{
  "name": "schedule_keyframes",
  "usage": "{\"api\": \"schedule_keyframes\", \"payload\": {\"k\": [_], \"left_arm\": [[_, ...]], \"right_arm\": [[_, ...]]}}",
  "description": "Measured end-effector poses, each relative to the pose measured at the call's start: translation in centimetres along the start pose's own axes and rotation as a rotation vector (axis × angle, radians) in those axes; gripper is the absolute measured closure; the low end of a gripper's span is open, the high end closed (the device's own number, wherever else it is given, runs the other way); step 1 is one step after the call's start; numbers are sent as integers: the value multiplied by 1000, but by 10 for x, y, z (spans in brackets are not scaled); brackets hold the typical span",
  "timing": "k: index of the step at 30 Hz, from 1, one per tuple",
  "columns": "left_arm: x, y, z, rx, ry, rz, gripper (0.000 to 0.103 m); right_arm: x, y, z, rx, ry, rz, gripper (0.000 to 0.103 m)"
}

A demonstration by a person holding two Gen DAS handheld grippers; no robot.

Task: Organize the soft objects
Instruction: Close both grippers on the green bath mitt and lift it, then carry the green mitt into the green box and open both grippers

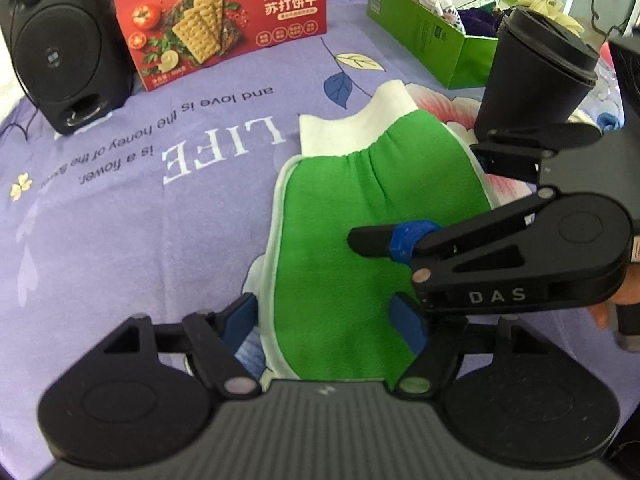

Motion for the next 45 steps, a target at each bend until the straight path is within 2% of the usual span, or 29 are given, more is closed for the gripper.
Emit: {"api": "schedule_keyframes", "payload": {"k": [2, 3, 4, 5, 6, 7, 8, 9, 12, 14, 18, 22, 26, 29, 33, 37, 38, 39, 40, 41, 42, 45], "left_arm": [[-2, 0, 1, -4, -13, 15, 29], [-2, 0, 1, -6, -11, 19, 29], [-2, -1, 1, -2, -1, 22, 33], [-4, 0, 1, 1, 14, 9, 38], [-7, 3, 2, -3, 26, 0, 58], [-12, 9, 3, -8, 25, 6, 78], [-18, 16, 5, -16, 11, 22, 88], [-25, 23, 6, -31, 0, 25, 90], [-47, 45, 11, -72, -11, 15, 90], [-59, 60, 14, -101, -36, 32, 90], [-75, 81, 23, -117, -32, 19, 90], [-92, 102, 53, -161, -76, 40, 90], [-118, 123, 108, -237, -180, 59, 90], [-134, 123, 162, -272, -242, 44, 89], [-145, 98, 243, -298, -296, 36, 88], [-135, 47, 316, -265, -272, 19, 87], [-131, 31, 328, -242, -259, 7, 86], [-128, 14, 340, -220, -252, 8, 72], [-122, -2, 348, -195, -239, 15, 45], [-115, -14, 352, -175, -218, 32, 38], [-108, -25, 355, -162, -200, 47, 39], [-88, -45, 353, -128, -141, 84, 39]], "right_arm": [[0, -1, 0, -1, 9, 14, 49], [2, 0, 0, -14, 20, 37, 56], [6, 2, 0, -27, 24, 96, 63], [9, 2, -2, -20, 19, 136, 89], [11, 4, -2, -33, 30, 137, 98], [15, 9, 0, -54, 60, 146, 101], [19, 18, 2, -73, 73, 163, 103], [22, 26, 4, -87, 76, 185, 103], [28, 50, 8, -129, 87, 208, 103], [26, 66, 9, -146, 52, 228, 103], [15, 97, 8, -205, -9, 253, 103], [2, 136, 22, -271, -29, 263, 103], [-25, 167, 53, -327, -17, 196, 103], [-63, 181, 87, -348, -26, 141, 103], [-122, 184, 132, -324, -66, 83, 103], [-190, 152, 170, -231, -141, 14, 103], [-206, 139, 176, -197, -175, 4, 99], [-220, 125, 178, -156, -200, -8, 98], [-234, 112, 178, -117, -224, -33, 97], [-248, 100, 177, -82, -249, -73, 97], [-257, 92, 176, -66, -254, -98, 96], [-277, 94, 181, -124, -258, -155, 95]]}}
Point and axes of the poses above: each gripper's, at about its wrist camera, not at the fingertips, and y roughly against the way its jaws point, x to its left, z to its top, the point moved 10 cm from there along -y, roughly the way its jaws point, and after that the axes turned 8 degrees about -y, right-handed, at the moved point
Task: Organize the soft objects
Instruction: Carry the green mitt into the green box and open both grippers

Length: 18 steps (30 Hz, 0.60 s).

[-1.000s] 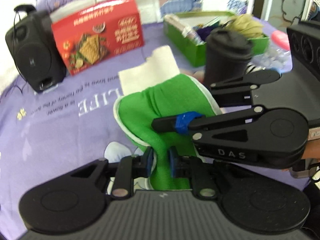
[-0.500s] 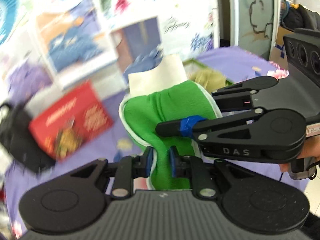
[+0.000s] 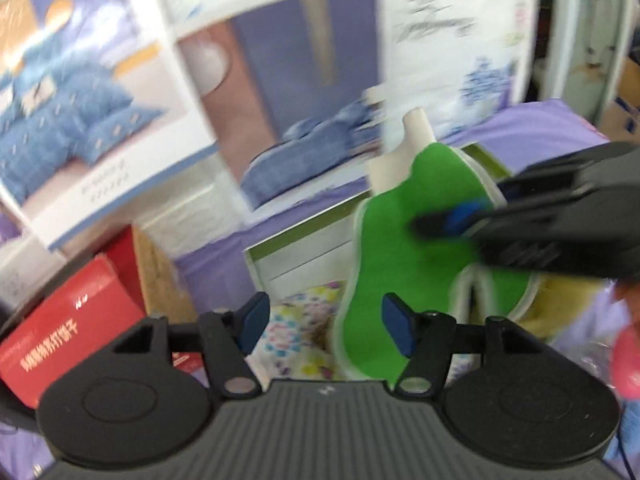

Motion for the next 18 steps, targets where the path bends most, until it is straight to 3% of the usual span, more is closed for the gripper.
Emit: {"api": "schedule_keyframes", "payload": {"k": [7, 12, 18], "left_arm": [[18, 9, -16, 3, 66, 44, 39], [3, 54, -19, -59, 26, 94, 39], [-38, 122, -30, -137, -22, 60, 38]], "right_arm": [[-22, 30, 18, -106, -4, -20, 95], [-13, 74, 14, -145, 3, 26, 95], [10, 128, -8, -139, 19, 67, 93]]}}
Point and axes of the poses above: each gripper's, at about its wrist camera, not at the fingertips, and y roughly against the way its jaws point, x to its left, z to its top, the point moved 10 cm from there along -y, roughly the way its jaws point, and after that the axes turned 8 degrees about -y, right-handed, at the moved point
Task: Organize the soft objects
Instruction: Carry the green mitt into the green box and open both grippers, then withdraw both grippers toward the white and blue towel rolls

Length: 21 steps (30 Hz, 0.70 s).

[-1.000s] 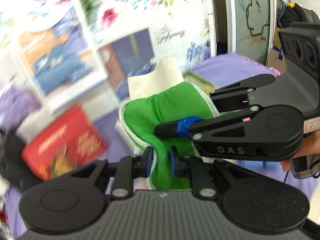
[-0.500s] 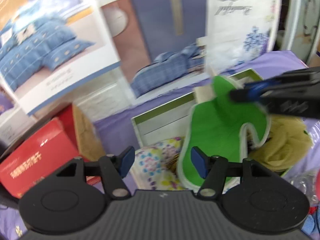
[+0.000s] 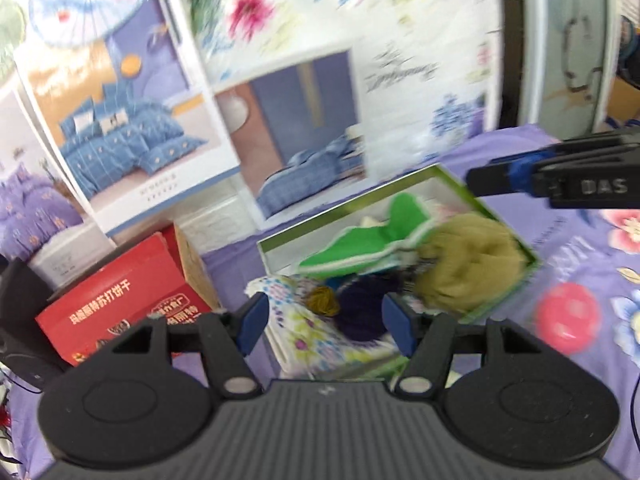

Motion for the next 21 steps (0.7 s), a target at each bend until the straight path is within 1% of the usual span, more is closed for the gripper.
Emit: {"api": "schedule_keyframes", "payload": {"k": [2, 6, 8, 11, 13, 16, 19, 21], "left_arm": [[-10, 24, 0, -32, -15, 12, 38], [-28, 68, -1, -93, -43, 22, 36], [-37, 86, -4, -116, -56, 24, 35], [-50, 103, -14, -130, -60, 21, 34], [-57, 107, -23, -129, -64, 17, 34], [-65, 107, -41, -107, -36, 0, 34], [-77, 99, -67, -72, 5, -16, 34], [-88, 91, -89, -51, 31, -14, 34]], "right_arm": [[10, 22, 1, -18, 28, -4, 92], [31, 66, 8, -87, 70, 5, 91], [40, 87, 9, -116, 74, 20, 90], [48, 110, 5, -147, 91, 28, 89], [49, 121, -2, -159, 92, 29, 88], [42, 132, -21, -160, 77, 31, 87], [26, 139, -51, -155, 49, 18, 86], [10, 140, -79, -141, 23, 5, 86]]}}
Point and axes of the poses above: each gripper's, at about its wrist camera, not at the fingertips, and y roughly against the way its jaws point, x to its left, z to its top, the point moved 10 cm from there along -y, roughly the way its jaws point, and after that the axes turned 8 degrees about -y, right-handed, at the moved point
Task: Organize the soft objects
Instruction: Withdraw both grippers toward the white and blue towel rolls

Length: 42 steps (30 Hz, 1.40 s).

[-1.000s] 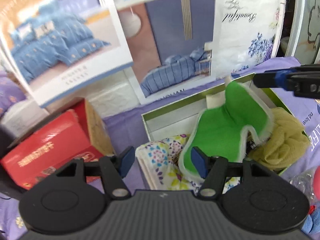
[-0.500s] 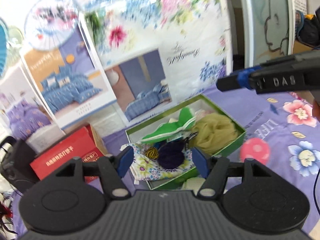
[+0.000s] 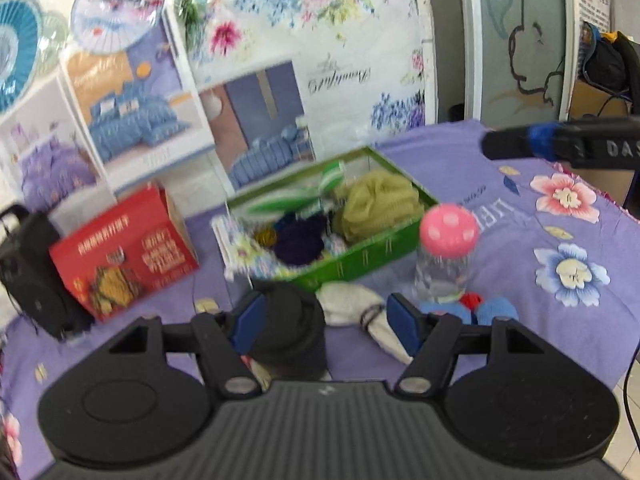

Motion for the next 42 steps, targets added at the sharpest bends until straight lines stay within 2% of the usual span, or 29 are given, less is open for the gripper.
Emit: {"api": "schedule_keyframes", "payload": {"k": [6, 10, 12, 13, 17, 22, 25, 27, 30, 34, 38, 42], "left_arm": [[-41, -32, -80, 104, 107, -5, 34], [-67, -49, -111, 182, 152, -73, 34], [-74, -54, -110, 196, 158, -114, 34], [-75, -55, -106, 189, 142, -111, 34], [-77, -56, -80, 137, -14, -76, 34], [-96, -69, -53, 108, -253, -202, 34], [-102, -79, -36, 106, -310, -278, 34], [-105, -87, -27, 109, -325, -314, 33], [-103, -99, -20, 129, -304, -312, 33], [-104, -103, -26, 141, -276, -317, 33], [-100, -93, -42, 172, -262, -308, 33], [-93, -78, -60, 189, -236, -300, 33]], "right_arm": [[-57, 4, -108, 101, -130, -100, 84], [-66, -2, -150, 167, -140, -102, 84], [-61, -4, -153, 189, -76, -85, 84], [-57, -4, -153, 199, -26, -68, 84], [-59, -2, -151, 262, 131, -39, 83], [-74, -15, -146, 311, 161, -4, 82], [-77, -27, -138, 292, 144, 17, 82], [-78, -34, -134, 283, 126, 36, 81], [-87, -46, -130, 279, 62, 23, 80], [-98, -63, -145, 362, -66, 55, 80], [-87, -51, -163, 424, -148, 146, 77], [-69, -28, -175, 444, -209, 205, 76]]}}
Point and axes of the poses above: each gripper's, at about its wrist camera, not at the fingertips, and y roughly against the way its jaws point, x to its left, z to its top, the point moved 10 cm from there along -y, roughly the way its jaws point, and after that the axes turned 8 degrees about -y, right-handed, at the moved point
